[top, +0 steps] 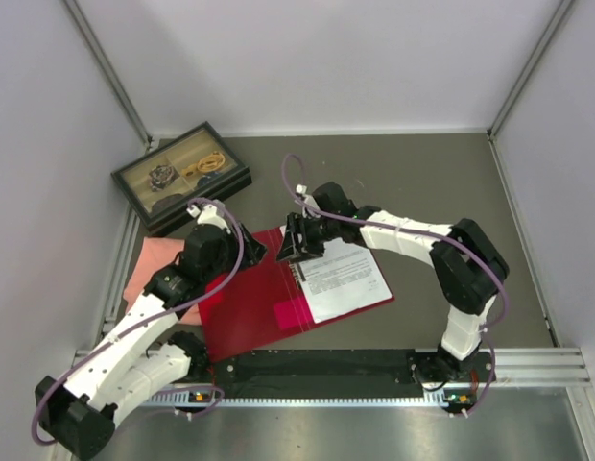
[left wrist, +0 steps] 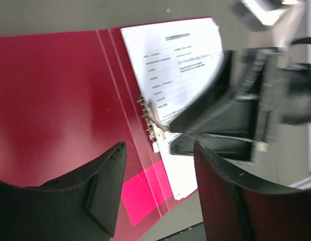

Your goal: Put the files into the folder

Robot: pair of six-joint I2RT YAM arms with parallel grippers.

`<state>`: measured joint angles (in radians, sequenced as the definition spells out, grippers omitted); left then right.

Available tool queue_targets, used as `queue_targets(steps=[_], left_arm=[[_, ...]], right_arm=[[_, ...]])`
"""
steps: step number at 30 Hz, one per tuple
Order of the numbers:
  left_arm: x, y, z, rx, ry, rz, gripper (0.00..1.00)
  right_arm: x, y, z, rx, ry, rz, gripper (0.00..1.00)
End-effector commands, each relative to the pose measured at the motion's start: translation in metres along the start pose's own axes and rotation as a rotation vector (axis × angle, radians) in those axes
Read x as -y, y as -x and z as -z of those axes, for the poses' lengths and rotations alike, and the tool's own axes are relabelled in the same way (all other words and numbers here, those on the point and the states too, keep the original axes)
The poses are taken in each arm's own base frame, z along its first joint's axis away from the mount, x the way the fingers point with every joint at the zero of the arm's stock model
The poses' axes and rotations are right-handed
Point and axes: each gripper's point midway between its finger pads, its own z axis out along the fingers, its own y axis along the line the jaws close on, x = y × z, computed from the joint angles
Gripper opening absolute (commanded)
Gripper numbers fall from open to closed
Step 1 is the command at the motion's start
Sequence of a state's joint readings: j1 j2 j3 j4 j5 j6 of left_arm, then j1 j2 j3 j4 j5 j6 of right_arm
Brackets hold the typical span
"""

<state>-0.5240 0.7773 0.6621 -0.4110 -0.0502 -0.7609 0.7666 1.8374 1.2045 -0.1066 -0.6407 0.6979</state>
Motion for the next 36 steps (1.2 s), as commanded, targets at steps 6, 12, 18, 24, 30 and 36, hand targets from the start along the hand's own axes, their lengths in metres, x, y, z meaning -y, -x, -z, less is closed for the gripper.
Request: queue_targets(steps=[6, 12, 18, 24, 30, 36], left_arm=[[-0.014, 0.005, -0.031, -0.059, 0.181, 0.021, 0.59], [-0.017, -0.001, -0.046, -0.093, 0.217, 0.061, 0.57], [-0.019, -0.008, -0.049, -0.114, 0.225, 0.099, 0.57], [-0.021, -0.009, -0.049, -0.111, 0.242, 0.124, 0.57], [-0.022, -0.013, -0.050, -0.137, 0.250, 0.125, 0.57], [-0.021, -0.015, -0.053, -0.150, 0.249, 0.129, 0.56]], right_arm=[[0.018, 0.001, 0.041, 0.150, -0.311, -0.308, 0.56], [0.018, -0.003, 0.024, 0.142, -0.273, -0.528, 0.36], [0.016, 0.004, 0.016, 0.168, -0.261, -0.603, 0.31], [0.020, -0.003, 0.005, 0.154, -0.265, -0.640, 0.31], [0.016, -0.005, -0.001, 0.144, -0.253, -0.655, 0.31], [0.020, -0.012, -0.005, 0.135, -0.255, -0.673, 0.30]])
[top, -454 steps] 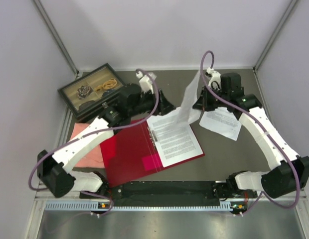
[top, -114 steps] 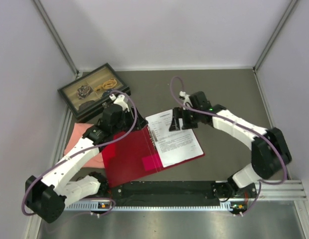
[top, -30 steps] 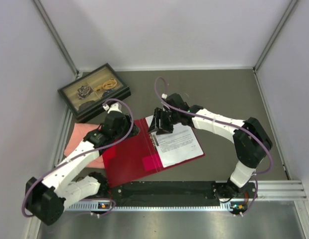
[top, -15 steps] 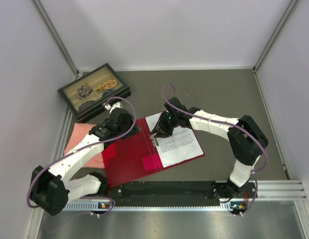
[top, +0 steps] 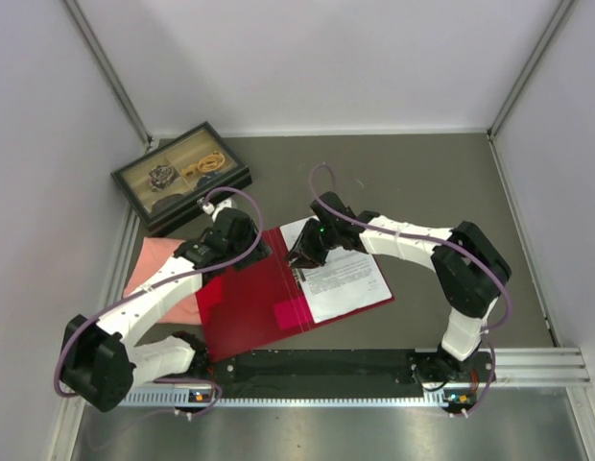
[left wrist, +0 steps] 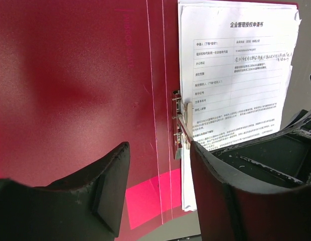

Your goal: Put the files into the folder

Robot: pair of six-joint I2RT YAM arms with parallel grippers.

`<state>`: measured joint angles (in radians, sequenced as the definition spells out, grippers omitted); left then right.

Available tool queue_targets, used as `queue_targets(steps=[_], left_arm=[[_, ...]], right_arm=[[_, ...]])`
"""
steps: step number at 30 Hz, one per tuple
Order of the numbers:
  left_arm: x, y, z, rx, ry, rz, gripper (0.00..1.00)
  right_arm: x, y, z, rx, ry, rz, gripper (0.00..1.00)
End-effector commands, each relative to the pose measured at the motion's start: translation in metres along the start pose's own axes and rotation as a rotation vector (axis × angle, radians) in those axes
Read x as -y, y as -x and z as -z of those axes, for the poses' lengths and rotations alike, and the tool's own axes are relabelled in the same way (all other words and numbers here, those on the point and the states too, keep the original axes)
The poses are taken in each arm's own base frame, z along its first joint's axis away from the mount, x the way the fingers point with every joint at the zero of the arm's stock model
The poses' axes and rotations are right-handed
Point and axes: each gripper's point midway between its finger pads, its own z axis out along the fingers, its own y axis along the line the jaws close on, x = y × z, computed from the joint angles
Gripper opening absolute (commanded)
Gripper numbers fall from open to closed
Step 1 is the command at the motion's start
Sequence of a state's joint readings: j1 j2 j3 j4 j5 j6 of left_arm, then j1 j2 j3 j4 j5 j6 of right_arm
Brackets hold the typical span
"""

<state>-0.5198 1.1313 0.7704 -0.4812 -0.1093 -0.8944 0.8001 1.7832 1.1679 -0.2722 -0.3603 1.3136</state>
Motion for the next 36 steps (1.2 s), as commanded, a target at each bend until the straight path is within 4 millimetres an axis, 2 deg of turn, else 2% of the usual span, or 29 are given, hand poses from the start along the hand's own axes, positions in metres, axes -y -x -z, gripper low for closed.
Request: queue_targets(steps=[1, 15, 18, 22, 28, 32, 36], left_arm=[[0.014, 0.010, 0.004, 0.015, -0.029, 0.019, 0.56], [0.018, 0.004, -0.006, -0.042, -0.031, -0.021, 0.53], [0.021, 0.000, -0.012, -0.072, -0.032, -0.035, 0.50], [0.020, -0.006, -0.024, -0.104, -0.020, -0.053, 0.47], [0.025, -0.007, -0.041, -0.123, -0.017, -0.072, 0.43], [0.034, -0.015, -0.058, -0.180, -0.042, -0.079, 0.41], [0.034, -0.023, -0.077, -0.221, -0.036, -0.080, 0.38]], right_arm=[[0.004, -0.007, -0.008, -0.013, 0.000, -0.014, 0.30], [0.008, -0.008, -0.016, -0.023, 0.000, -0.029, 0.27], [0.009, -0.008, -0.017, -0.023, 0.000, -0.032, 0.21], [0.012, -0.009, -0.017, -0.027, -0.004, -0.037, 0.10], [0.016, -0.010, -0.015, -0.023, -0.006, -0.043, 0.00], [0.017, -0.010, -0.014, -0.024, -0.002, -0.049, 0.00], [0.018, -0.011, -0.015, -0.024, -0.002, -0.046, 0.00]])
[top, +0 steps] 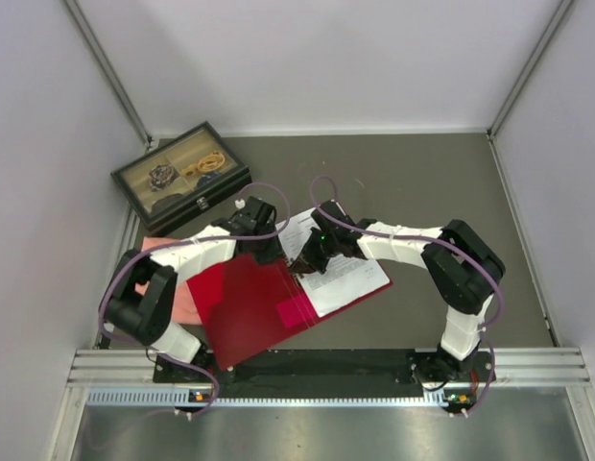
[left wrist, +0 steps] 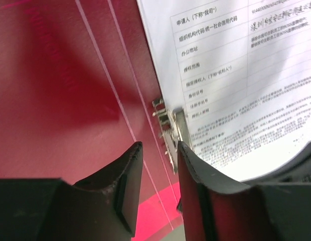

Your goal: Put the files into the folder

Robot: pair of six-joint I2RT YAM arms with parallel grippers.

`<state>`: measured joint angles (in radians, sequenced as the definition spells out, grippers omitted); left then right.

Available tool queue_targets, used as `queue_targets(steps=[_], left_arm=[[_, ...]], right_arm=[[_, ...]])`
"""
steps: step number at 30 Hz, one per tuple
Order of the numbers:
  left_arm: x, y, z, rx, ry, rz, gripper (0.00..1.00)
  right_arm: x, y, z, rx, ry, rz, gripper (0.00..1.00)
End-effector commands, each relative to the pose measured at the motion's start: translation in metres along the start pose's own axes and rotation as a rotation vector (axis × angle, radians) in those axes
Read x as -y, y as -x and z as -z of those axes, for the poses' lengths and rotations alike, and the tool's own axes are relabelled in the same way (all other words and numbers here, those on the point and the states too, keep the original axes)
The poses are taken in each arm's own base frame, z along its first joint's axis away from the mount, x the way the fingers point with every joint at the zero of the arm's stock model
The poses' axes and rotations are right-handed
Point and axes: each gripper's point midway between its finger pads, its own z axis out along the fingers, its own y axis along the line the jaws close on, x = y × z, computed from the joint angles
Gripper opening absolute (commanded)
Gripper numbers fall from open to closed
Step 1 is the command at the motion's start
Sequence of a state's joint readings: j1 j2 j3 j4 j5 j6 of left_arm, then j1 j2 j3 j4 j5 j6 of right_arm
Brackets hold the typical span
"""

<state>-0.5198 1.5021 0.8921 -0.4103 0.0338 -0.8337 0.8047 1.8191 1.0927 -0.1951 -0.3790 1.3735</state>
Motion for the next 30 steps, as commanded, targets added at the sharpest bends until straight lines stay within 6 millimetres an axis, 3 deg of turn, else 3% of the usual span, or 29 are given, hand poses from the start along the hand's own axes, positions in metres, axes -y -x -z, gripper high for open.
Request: queue_targets(steps=[1, 6, 14, 20, 30], left_arm=[[0.021, 0.009, -0.016, -0.011, -0.067, -0.021, 0.37], [0.017, 0.010, -0.030, -0.007, -0.045, -0.015, 0.35], [0.009, 0.009, -0.039, -0.016, -0.002, -0.027, 0.21], [-0.006, 0.005, -0.046, -0.030, 0.062, -0.070, 0.01], [-0.025, 0.000, -0.051, -0.040, 0.118, -0.145, 0.00]], right_arm=[[-0.006, -0.007, 0.003, 0.002, 0.028, 0.025, 0.00], [-0.006, -0.008, 0.002, -0.005, 0.034, 0.027, 0.00], [-0.004, -0.007, 0.001, -0.011, 0.034, 0.030, 0.00], [0.014, -0.008, -0.005, -0.031, 0.004, 0.083, 0.00], [0.060, 0.001, -0.008, -0.034, -0.076, 0.147, 0.00]])
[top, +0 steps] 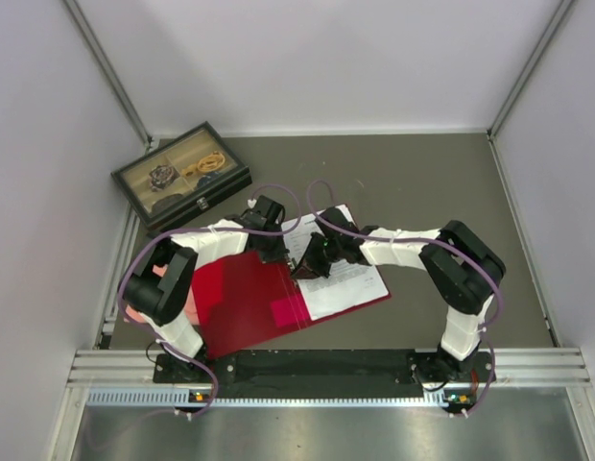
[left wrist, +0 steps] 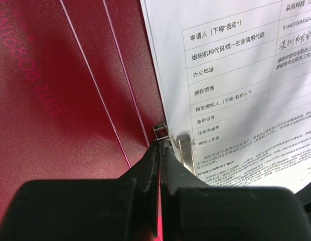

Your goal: Put the files into the folder

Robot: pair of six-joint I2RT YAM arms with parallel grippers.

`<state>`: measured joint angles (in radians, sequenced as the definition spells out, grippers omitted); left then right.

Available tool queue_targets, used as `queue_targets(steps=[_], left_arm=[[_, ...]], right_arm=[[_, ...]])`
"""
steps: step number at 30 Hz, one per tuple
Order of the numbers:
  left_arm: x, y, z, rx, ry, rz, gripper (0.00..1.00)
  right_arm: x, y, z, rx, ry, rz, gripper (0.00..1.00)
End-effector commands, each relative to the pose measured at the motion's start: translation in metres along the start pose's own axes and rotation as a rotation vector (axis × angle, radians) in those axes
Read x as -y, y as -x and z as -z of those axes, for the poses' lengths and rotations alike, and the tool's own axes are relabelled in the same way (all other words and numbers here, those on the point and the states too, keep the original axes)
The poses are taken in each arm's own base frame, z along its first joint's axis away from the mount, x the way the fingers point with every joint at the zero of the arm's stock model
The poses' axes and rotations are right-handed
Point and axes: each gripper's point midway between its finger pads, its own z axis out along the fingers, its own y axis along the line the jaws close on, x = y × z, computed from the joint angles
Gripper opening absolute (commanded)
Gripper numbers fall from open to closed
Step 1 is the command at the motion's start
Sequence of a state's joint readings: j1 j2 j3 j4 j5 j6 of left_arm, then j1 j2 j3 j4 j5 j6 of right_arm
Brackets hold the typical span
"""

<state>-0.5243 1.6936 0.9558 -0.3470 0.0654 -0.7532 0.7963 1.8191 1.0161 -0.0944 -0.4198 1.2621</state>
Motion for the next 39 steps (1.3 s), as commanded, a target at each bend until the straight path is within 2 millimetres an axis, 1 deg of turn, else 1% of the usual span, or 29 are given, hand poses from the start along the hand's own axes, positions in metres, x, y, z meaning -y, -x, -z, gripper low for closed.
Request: queue_targets(steps=[1, 2, 4, 5, 7, 8, 12, 15, 19, 21, 26, 29, 33, 35, 39], left_arm=[[-0.025, 0.003, -0.009, 0.029, 0.096, -0.061, 0.00], [-0.026, 0.003, -0.008, 0.031, 0.097, -0.060, 0.00], [-0.028, 0.004, -0.007, 0.036, 0.104, -0.065, 0.00], [-0.029, 0.003, -0.008, 0.033, 0.109, -0.066, 0.00], [-0.028, 0.004, -0.008, 0.035, 0.108, -0.068, 0.00], [-0.028, 0.004, -0.008, 0.032, 0.106, -0.066, 0.00], [-0.027, 0.002, -0.008, 0.031, 0.099, -0.054, 0.00], [-0.027, 0.003, -0.007, 0.036, 0.102, -0.051, 0.00], [-0.029, 0.002, -0.007, 0.032, 0.112, -0.048, 0.00], [-0.031, 0.001, -0.007, 0.031, 0.118, -0.048, 0.00], [-0.032, 0.001, -0.007, 0.032, 0.121, -0.039, 0.00], [-0.029, 0.001, -0.008, 0.033, 0.109, -0.026, 0.00], [-0.031, -0.002, -0.009, 0.032, 0.112, -0.020, 0.00], [-0.032, -0.003, -0.011, 0.027, 0.115, -0.020, 0.00], [-0.034, -0.006, -0.012, 0.021, 0.118, -0.020, 0.00]], right_arm=[[0.046, -0.001, -0.002, -0.013, -0.111, 0.032, 0.00], [0.053, -0.001, -0.001, -0.015, -0.119, 0.037, 0.00], [0.059, 0.002, 0.001, -0.011, -0.126, 0.039, 0.00], [0.066, 0.001, 0.002, -0.012, -0.137, 0.042, 0.00], [0.071, 0.004, 0.003, -0.012, -0.135, 0.036, 0.00], [0.076, 0.003, 0.003, -0.019, -0.138, 0.039, 0.00], [0.084, 0.007, 0.002, -0.014, -0.142, 0.054, 0.00], [0.091, 0.005, -0.002, -0.028, -0.139, 0.054, 0.00], [0.098, 0.008, -0.003, -0.026, -0.142, 0.066, 0.00], [0.106, 0.009, -0.002, -0.025, -0.147, 0.057, 0.00], [0.112, 0.005, -0.003, -0.049, -0.140, 0.046, 0.00], [0.118, 0.004, -0.005, -0.062, -0.148, 0.047, 0.00], [0.129, 0.003, -0.007, -0.074, -0.164, 0.057, 0.00], [0.129, 0.006, -0.010, -0.072, -0.136, 0.079, 0.00], [0.134, 0.004, -0.008, -0.080, -0.132, 0.088, 0.00]])
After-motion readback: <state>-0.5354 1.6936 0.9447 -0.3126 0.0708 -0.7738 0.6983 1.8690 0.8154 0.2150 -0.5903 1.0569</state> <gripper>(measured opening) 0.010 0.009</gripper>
